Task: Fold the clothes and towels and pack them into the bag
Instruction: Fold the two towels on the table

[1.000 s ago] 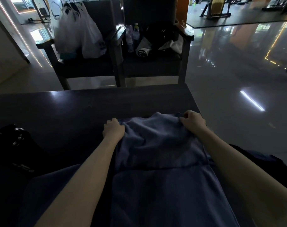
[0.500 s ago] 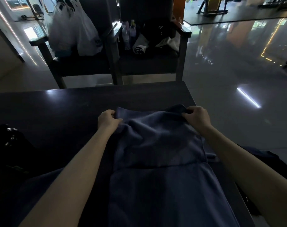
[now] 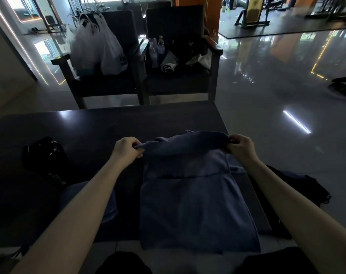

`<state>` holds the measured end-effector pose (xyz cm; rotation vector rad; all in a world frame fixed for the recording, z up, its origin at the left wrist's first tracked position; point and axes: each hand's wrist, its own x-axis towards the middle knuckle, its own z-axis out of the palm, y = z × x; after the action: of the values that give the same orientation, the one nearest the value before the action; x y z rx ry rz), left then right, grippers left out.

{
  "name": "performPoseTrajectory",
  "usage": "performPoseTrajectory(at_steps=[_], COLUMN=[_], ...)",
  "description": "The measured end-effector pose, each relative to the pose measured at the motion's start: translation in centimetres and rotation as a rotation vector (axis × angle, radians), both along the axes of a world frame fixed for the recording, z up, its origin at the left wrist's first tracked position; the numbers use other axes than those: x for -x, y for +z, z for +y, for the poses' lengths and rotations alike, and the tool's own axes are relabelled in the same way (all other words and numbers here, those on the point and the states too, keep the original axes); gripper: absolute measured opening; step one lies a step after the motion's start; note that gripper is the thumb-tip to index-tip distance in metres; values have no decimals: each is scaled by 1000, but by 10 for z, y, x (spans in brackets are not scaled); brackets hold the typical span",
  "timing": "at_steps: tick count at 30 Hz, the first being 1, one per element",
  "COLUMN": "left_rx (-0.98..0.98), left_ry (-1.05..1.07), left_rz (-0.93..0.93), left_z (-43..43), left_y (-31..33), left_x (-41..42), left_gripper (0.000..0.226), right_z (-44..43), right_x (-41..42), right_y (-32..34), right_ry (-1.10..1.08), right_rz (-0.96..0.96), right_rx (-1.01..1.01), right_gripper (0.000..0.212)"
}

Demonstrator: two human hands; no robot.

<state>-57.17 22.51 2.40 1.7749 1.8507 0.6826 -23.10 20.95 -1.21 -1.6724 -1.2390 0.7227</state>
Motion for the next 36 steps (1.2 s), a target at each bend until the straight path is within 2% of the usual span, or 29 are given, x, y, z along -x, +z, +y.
performPoseTrajectory(at_steps=[4, 7, 14, 17, 24, 30, 36], left_rx=[5, 2, 13, -3, -5, 32, 56], left_ry=[-14, -19, -65, -56, -45, 13, 73], left_rz=[0, 4, 53, 10, -87, -224, -246], left_z=[-25, -44, -88, -109, -161, -190, -207], left_y=[1, 1, 3, 4, -14, -38, -56], left_x=[7, 7, 1, 0, -6, -1, 0], left_gripper=[8, 8, 12, 13, 25, 33, 30], right_z=[-29, -48, -91, -114, -162, -189, -205], right_x=[-3, -3, -10, -14, -13, -14, -13], right_y=[3, 3, -5, -9, -25, -40, -59], right_ry=[42, 79, 115, 85, 11, 35, 36], right_rz=[33, -119, -245, -207, -113, -105, -107], right_rx=[-54, -99, -150, -181, -150, -247, -154], right_gripper=[14, 19, 24, 15, 21, 15, 12])
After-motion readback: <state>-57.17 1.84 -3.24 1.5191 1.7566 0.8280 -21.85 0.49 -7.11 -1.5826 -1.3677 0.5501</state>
